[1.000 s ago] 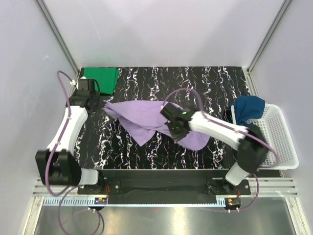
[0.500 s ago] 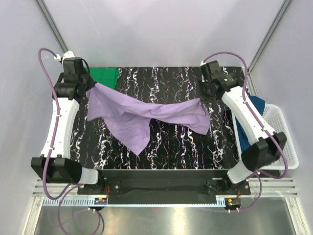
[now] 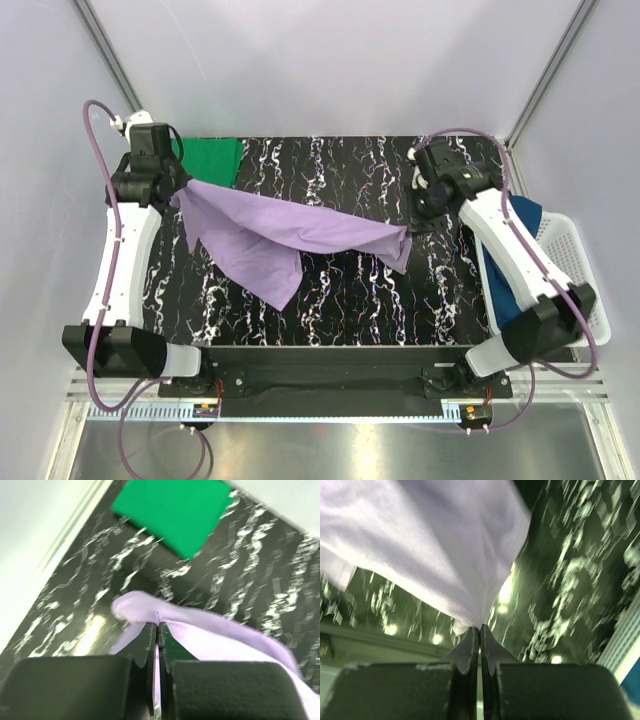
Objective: Fold and stack the t-shirts
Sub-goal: Flatten the tshirt out
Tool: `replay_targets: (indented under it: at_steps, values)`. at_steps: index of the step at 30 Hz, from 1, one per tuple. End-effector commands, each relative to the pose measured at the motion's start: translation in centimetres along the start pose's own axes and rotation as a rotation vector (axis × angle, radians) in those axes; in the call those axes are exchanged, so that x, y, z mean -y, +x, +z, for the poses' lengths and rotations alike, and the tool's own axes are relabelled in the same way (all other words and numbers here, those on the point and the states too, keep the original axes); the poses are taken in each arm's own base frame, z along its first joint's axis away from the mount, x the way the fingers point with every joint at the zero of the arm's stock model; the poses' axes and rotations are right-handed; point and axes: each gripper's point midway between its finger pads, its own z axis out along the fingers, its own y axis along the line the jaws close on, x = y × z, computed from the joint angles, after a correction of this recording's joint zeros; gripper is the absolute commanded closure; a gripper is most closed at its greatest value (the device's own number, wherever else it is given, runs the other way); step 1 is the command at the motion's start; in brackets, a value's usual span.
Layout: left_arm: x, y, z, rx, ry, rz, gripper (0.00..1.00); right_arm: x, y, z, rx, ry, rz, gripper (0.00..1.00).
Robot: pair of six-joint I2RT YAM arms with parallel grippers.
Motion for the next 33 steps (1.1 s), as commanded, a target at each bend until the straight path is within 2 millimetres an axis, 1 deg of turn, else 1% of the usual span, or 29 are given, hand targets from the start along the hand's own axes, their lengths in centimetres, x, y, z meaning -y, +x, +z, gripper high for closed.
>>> replay_targets:
  at_steps: [1, 2, 4, 5, 6, 7, 10, 11, 12, 13, 14, 15, 16, 17, 18, 20, 21, 22, 23, 24, 25, 26, 27, 28, 29, 30, 31, 32, 33]
  values:
    - [-3.3, -1.6, -3.2, 0.115, -0.093, 0.021, 1.0, -1.1, 3.4, -4.0, 0.002, -0.098, 0.044, 1.0]
    - [-3.5, -1.3, -3.2, 0.109, -0.097, 0.032, 1.0, -0.9, 4.0, -3.6, -0.013, -0.095, 0.049, 1.0]
    - [-3.1, 0.6, -1.8, 0.057, -0.073, 0.061, 1.0, -0.7, 4.3, -2.2, -0.053, -0.078, 0.057, 1.0]
    - [-2.7, 1.3, -1.0, 0.036, -0.06, 0.068, 1.0, -0.6, 4.3, -1.3, -0.07, -0.066, 0.057, 1.0]
    - [-2.4, 1.9, -0.1, 0.008, -0.056, 0.076, 1.0, -0.1, 4.3, 0.5, -0.112, -0.029, 0.059, 1.0]
    - [-2.0, 3.5, 2.2, -0.068, -0.064, 0.1, 1.0, 0.1, 4.2, 1.5, -0.129, -0.012, 0.061, 1.0]
    - [-1.7, 5.9, 5.5, -0.199, -0.101, 0.148, 1.0, 1.1, 3.2, 5.4, -0.175, 0.01, 0.098, 1.0]
    - [-1.2, 6.8, 7.6, -0.249, -0.114, 0.173, 1.0, 1.0, 2.4, 6.2, -0.173, -0.008, 0.106, 1.0]
    - [-1.1, 7.0, 8.6, -0.26, -0.12, 0.177, 1.0, 1.0, 2.5, 7.9, -0.221, -0.013, 0.117, 1.0]
    - [-1.5, 7.0, 9.8, -0.272, -0.133, 0.159, 1.0, 1.3, 2.1, 8.8, -0.229, -0.005, 0.121, 1.0]
    - [-1.2, 7.4, 11.8, -0.315, -0.148, 0.16, 1.0, 1.5, 0.9, 9.3, -0.215, -0.002, 0.125, 0.99]
    - [-1.2, 7.3, 12.6, -0.326, -0.161, 0.152, 1.0, 2.4, 1.0, 11.1, -0.251, 0.033, 0.132, 0.97]
    - [-1.1, 7.5, 13.6, -0.339, -0.173, 0.151, 1.0, 2.9, 0.4, 11.7, -0.252, 0.046, 0.129, 0.96]
    - [-0.8, 7.4, 14.2, -0.35, -0.177, 0.155, 1.0, 3.6, -1.3, 11.9, -0.226, 0.051, 0.142, 0.96]
    - [-0.1, 6.8, 15.7, -0.348, -0.175, 0.153, 1.0, 4.0, -1.5, 13.3, -0.254, 0.061, 0.145, 0.96]
    - [0.2, 6.2, 16.8, -0.338, -0.18, 0.15, 1.0, 4.7, -3.4, 13.7, -0.234, 0.071, 0.14, 0.87]
    - [0.9, 5.9, 17.7, -0.338, -0.166, 0.141, 0.93, 5.6, -3.4, 14.9, -0.258, 0.095, 0.146, 0.81]
    - [0.8, 6.2, 17.7, -0.36, -0.174, 0.141, 0.83, 5.9, -4.5, 15.0, -0.238, 0.104, 0.149, 0.66]
    - [0.9, 6.3, 17.7, -0.369, -0.177, 0.144, 0.73, 6.5, -4.1, 15.1, -0.269, 0.125, 0.162, 0.59]
    - [0.6, 6.8, 17.6, -0.382, -0.188, 0.147, 0.57, 7.1, -4.0, 15.3, -0.275, 0.157, 0.167, 0.55]
    - [0.5, 5.8, 16.7, -0.345, -0.185, 0.135, 0.45, 7.0, -3.8, 15.0, -0.277, 0.159, 0.179, 0.51]
    - [0.2, 5.9, 16.1, -0.338, -0.19, 0.132, 0.37, 7.2, -4.1, 13.9, -0.249, 0.18, 0.187, 0.5]
    - [-0.7, 7.2, 15.5, -0.362, -0.211, 0.136, 0.28, 7.1, -4.0, 13.2, -0.239, 0.184, 0.191, 0.49]
    - [-0.6, 5.8, 13.5, -0.31, -0.186, 0.113, 0.24, 6.8, -3.0, 12.8, -0.252, 0.183, 0.196, 0.49]
    - [-0.9, 6.0, 12.7, -0.304, -0.183, 0.101, 0.2, 6.2, -3.3, 10.8, -0.204, 0.167, 0.193, 0.49]
    - [-0.9, 6.1, 11.6, -0.295, -0.165, 0.082, 0.19, 5.5, -2.8, 10.1, -0.194, 0.149, 0.185, 0.49]
    - [-1.7, 7.1, 9.9, -0.293, -0.156, 0.071, 0.19, 4.1, -1.1, 10.3, -0.214, 0.135, 0.15, 0.5]
    - [-1.8, 7.3, 8.7, -0.282, -0.14, 0.058, 0.19, 2.6, -0.6, 9.0, -0.201, 0.089, 0.141, 0.53]
    - [-2.0, 8.3, 7.8, -0.291, -0.119, 0.052, 0.19, 0.7, 0.6, 8.8, -0.228, 0.029, 0.128, 0.54]
